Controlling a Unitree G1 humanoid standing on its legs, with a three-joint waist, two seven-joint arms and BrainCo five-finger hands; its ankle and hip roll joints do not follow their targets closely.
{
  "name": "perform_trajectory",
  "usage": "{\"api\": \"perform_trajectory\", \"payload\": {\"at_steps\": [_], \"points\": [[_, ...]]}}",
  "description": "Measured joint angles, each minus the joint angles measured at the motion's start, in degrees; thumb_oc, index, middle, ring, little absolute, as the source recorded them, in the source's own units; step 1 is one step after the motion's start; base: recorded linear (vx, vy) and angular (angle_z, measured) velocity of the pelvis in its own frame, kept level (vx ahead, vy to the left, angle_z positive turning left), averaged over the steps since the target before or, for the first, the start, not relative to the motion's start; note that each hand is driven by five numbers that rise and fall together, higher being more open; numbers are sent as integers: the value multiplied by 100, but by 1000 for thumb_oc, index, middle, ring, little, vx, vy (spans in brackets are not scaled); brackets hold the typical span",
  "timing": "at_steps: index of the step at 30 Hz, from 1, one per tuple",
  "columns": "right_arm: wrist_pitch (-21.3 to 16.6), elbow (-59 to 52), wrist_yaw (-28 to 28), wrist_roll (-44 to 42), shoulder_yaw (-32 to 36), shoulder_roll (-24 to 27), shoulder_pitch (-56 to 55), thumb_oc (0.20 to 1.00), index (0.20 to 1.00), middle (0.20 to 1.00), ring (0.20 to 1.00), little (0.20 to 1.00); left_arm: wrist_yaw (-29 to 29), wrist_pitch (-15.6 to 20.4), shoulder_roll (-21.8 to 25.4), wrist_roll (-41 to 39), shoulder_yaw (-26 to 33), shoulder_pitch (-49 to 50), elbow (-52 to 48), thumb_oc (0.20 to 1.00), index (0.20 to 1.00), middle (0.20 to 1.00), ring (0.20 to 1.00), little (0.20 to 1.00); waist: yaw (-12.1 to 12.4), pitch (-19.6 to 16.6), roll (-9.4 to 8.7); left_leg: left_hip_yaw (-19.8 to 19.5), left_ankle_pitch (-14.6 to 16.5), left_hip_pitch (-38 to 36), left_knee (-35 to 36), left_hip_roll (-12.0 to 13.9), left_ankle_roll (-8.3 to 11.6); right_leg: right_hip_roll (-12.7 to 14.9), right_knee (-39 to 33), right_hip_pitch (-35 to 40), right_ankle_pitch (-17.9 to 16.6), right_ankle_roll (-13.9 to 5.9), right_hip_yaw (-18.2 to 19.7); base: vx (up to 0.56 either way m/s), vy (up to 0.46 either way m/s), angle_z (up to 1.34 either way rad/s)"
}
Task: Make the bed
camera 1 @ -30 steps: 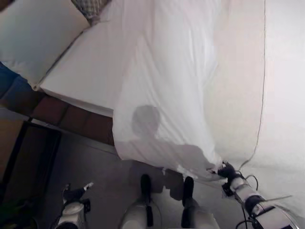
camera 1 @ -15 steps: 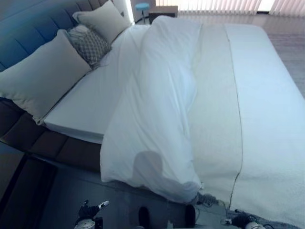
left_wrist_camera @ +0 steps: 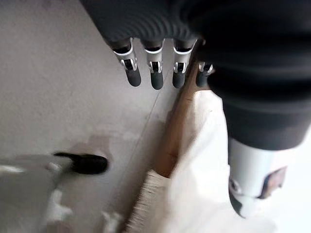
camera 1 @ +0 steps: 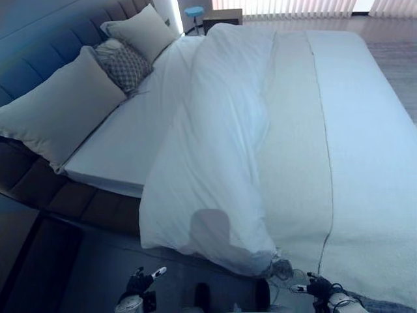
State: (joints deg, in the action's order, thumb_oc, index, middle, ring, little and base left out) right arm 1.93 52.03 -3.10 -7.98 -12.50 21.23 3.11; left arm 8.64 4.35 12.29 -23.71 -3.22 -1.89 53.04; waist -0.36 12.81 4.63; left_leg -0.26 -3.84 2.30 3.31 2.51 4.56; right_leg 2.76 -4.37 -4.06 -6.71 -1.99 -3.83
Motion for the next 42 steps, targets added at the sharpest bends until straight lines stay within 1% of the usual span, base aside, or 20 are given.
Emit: {"api": "perform_trajectory", "payload": {"at_steps": [3, 6, 8, 10, 11, 13, 14, 15, 16, 17, 18, 19, 21, 25, 28, 30, 32, 33, 38, 42], "points": [[-128, -839, 25, -291, 154, -62, -77, 1000, 1000, 1000, 1000, 1000, -150, 161, 97, -319, 2, 73, -930, 1000, 1000, 1000, 1000, 1000, 44, 51, -165, 192, -30, -108, 172, -123, -175, 116, -82, -10, -115, -82, 157, 53, 220, -24], [-242, -1169, 87, -518, 153, -167, -43, 1000, 1000, 1000, 1000, 1000, -252, 257, 246, -530, 1, -153, -1284, 1000, 1000, 1000, 1000, 1000, 104, 110, -322, 359, -8, -156, 170, -237, -225, 204, -81, -53, -171, -157, 298, -1, 217, -32], [-286, -1749, 83, -761, 156, -261, -16, 1000, 1000, 1000, 1000, 1000, -327, 296, 362, -970, 9, -176, -1973, 1000, 1000, 1000, 1000, 1000, 125, 97, -511, 575, 42, -66, 170, -332, -327, 280, -79, -236, -223, -252, 489, 10, 178, -40], [-304, -2197, 77, -956, 157, -327, 48, 1000, 1000, 1000, 1000, 1000, -397, 287, 452, -1327, 5, -171, -2449, 1000, 1000, 1000, 1000, 1000, 122, 149, -618, 670, 14, -13, 171, -352, -369, 332, -74, -338, -286, -293, 531, -18, 137, -37], [-364, -2518, 74, -1189, 145, -392, 166, 1000, 1000, 1000, 1000, 1000, -485, 282, 527, -1666, -25, -221, -2855, 1000, 1000, 1000, 1000, 1000, 118, 186, -733, 839, 34, 43, 121, -397, -406, 341, -9, -505, -409, -319, 512, -32, 95, -56], [-429, -2541, 59, -1505, 106, -523, 540, 1000, 1000, 1000, 1000, 1000, -619, 314, 586, -2006, -51, -374, -3083, 1000, 1000, 1000, 1000, 1000, 128, 219, -802, 1019, 125, 111, 36, -396, -492, 284, 44, -695, -700, -489, 440, -21, 73, -80], [-485, -2772, 78, -1760, 17, -609, 836, 1000, 1000, 1000, 1000, 1000, -731, 329, 719, -2259, -171, -579, -3231, 1000, 1000, 1000, 1000, 1000, 132, 250, -774, 1178, 178, 292, -117, -269, -568, 234, -29, -908, -1130, -895, 397, -1, 69, -69], [-549, -2975, 89, -2009, -4, -694, 1024, 1000, 1000, 1000, 1000, 1000, -828, 313, 732, -2495, -255, -841, -3310, 1000, 1000, 1000, 1000, 1000, 79, 263, -752, 1255, 146, 328, -117, -236, -641, 250, -33, -924, -1081, -1033, 130, 1, 69, -55], [-557, -3095, 96, -2222, -48, -718, 1065, 1000, 1000, 1000, 1000, 1000, -876, 301, 764, -2691, -328, -904, -3508, 1000, 1000, 1000, 1000, 1000, 117, 257, -772, 1310, 132, 325, -71, -222, -647, 258, 61, -939, -813, -885, -158, -6, 16, -31], [-650, -3232, 173, -2536, -162, -732, 1168, 1000, 1000, 1000, 1000, 1000, -1088, 317, 821, -2939, -524, -1052, -3814, 1000, 1000, 1000, 1000, 1000, 151, 242, -834, 1360, 136, 350, -64, -260, -620, 235, 209, -895, -483, -591, -368, 16, 1, -24], [-682, -3295, 204, -2645, -206, -739, 1212, 1000, 1000, 1000, 1000, 1000, -1179, 322, 831, -3014, -633, -1129, -3897, 1000, 1000, 1000, 1000, 1000, 142, 243, -889, 1358, 128, 353, -77, -337, -606, 265, 217, -780, -330, -507, -331, 13, 20, -11], [-692, -3395, 242, -2795, -231, -739, 1344, 1000, 1000, 1000, 1000, 1000, -1291, 266, 716, -3223, -731, -1237, -4008, 1000, 1000, 1000, 1000, 1000, 120, 290, -869, 1353, 124, 383, -108, -405, -597, 298, 183, -764, -299, -232, -272, 12, 20, 15], [-753, -3680, 309, -2951, -424, -669, 1418, 1000, 1000, 1000, 1000, 1000, -1420, 255, 776, -3473, -1002, -1358, -4421, 1000, 1000, 1000, 1000, 1000, 110, 324, -878, 1297, 104, 547, -143, -444, -610, 306, 70, -839, -395, -116, -219, -29, -28, 11], [-787, -3285, 259, -3712, -1087, -683, 2533, 1000, 1000, 1000, 1000, 1000, -1424, 200, 596, -4110, -1882, -2516, -4261, 1000, 1000, 1000, 1000, 1000, 117, 361, -907, 1172, 38, 1117, -290, -423, -579, 290, -81, -1199, -480, -115, -195, -17, -84, 15], [-809, -3146, 256, -4223, -1355, -774, 3206, 1000, 1000, 1000, 1000, 1000, -1373, 186, 493, -4370, -2054, -3154, -4008, 1000, 1000, 1000, 1000, 1000, 107, 560, -896, 1066, -2, 1286, -327, -384, -551, 245, -83, -1306, -529, -71, -283, 14, -72, 17], [-847, -2976, 202, -4645, -1374, -794, 3620, 1000, 1000, 1000, 1000, 1000, -1268, 234, 413, -4585, -2018, -3536, -3731, 1000, 1000, 1000, 1000, 1000, 119, 622, -885, 934, -70, 1489, -320, -341, -517, 200, -85, -1451, -523, -63, -332, 21, -78, 27], [-861, -2337, 139, -4876, -1508, -760, 4291, 1000, 1000, 1000, 1000, 1000, -1126, 274, 332, -4741, -1924, -4003, -3174, 1000, 1000, 1000, 1000, 1000, 125, 716, -896, 799, -99, 1777, -388, -292, -476, 154, -83, -1642, -522, -63, -470, -11, -52, 31], [-873, -2236, 108, -4969, -1464, -740, 4567, 1000, 1000, 1000, 1000, 1000, -1021, 292, 325, -4803, -1835, -4193, -3064, 1000, 1000, 1000, 1000, 1000, 136, 934, -892, 747, -173, 1871, -390, -269, -438, 122, -83, -1690, -526, -59, -468, -40, -58, 28], [-919, -1420, -122, -5288, -1466, -784, 5537, 1000, 1000, 1000, 1000, 1000, -567, 556, 413, -4898, -1613, -5006, -2020, 1000, 1000, 1000, 1000, 1000, 285, 1289, -902, 579, -175, 2669, -686, -173, -367, 21, -81, -2303, -608, 53, -479, -6, -57, 9], [-958, -551, -352, -5422, -1523, -878, 6371, 1000, 1000, 1000, 1000, 1000, -234, 685, 593, -4712, -1524, -5880, -816, 1000, 1000, 1000, 1000, 1000, 289, 1314, -906, 300, -115, 3447, -1099, -116, -263, -44, -78, -2818, -680, 181, -556, -7, -51, 11]]}}
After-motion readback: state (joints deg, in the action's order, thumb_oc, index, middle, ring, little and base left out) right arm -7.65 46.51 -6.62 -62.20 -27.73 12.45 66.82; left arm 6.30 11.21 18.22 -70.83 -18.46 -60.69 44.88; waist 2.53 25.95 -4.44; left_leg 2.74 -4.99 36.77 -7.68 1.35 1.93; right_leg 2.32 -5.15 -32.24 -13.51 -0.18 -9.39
